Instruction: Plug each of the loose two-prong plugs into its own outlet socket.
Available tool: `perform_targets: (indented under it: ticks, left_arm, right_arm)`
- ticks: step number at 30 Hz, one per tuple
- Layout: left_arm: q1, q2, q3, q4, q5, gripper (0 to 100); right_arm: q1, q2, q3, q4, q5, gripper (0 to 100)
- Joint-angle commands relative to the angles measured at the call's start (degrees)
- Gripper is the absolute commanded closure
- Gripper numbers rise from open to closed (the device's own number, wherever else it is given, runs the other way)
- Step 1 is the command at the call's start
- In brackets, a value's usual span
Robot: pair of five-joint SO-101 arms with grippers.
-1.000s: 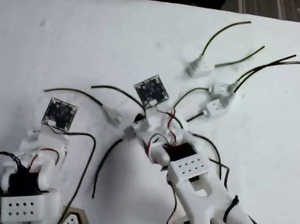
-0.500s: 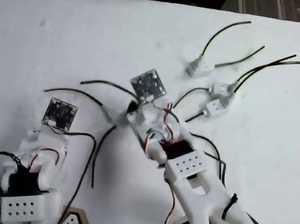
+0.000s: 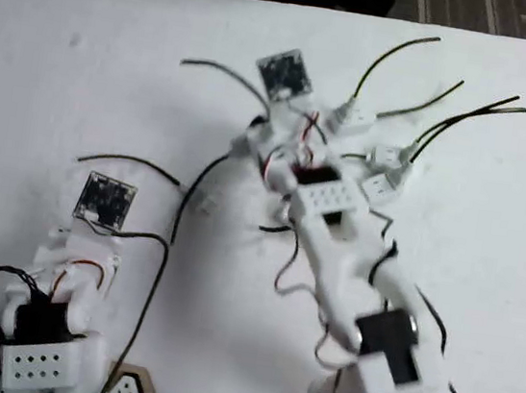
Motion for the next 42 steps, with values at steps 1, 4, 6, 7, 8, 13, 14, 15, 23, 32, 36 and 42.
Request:
perform_targets:
  ticks: [1,4,6,7,8,13,14,15,23,32,36,42]
  left_arm:
    - [0.1,-0.3,-0.2,0.0,-0.5,98]
    - [0.1,-0.3,-0.2,0.0,-0.5,98]
    - [0.1,-0.3,-0.2,0.0,-0.5,98]
    - [0.1,-0.3,-0.2,0.0,-0.5,98]
    - [0.1,-0.3,-0.2,0.0,-0.5,98]
    - [0.1,-0.3,-0.2,0.2,-1.9,98]
    - [0.1,-0.3,-0.2,0.3,-2.9,98]
    - [0.1,-0.3,-0.2,0.3,-3.5,98]
    - [0.1,-0.3,-0.2,0.3,-3.7,98]
    - [-0.2,-0.3,-0.4,0.2,-3.6,98]
    - [-0.1,-0.3,-0.4,0.2,-3.6,98]
    - [0.0,-0.3,-0.4,0.2,-3.6,98]
  right_arm:
    - [3.2,6.2,-12.0,-1.5,-0.2,98.1]
    - [5.1,12.8,-19.6,-1.2,-0.2,98.1]
    - [6.2,17.2,-23.8,-1.2,-0.2,98.1]
    - [6.6,19.2,-25.5,-1.2,-0.2,98.0]
    - [6.9,20.9,-26.9,-1.1,-0.2,97.8]
    - [6.7,22.2,-28.7,4.2,-0.2,89.1]
    - [6.5,21.1,-28.7,6.0,-0.3,84.7]
    - [6.0,19.8,-28.7,8.2,-0.4,81.3]
    - [5.3,4.5,-28.3,28.3,-0.6,85.4]
    - [2.3,-8.0,-27.9,56.4,2.7,85.8]
    - [0.5,-12.5,-19.6,60.4,8.5,85.7]
    - [2.4,-17.2,-3.0,52.4,15.4,74.4]
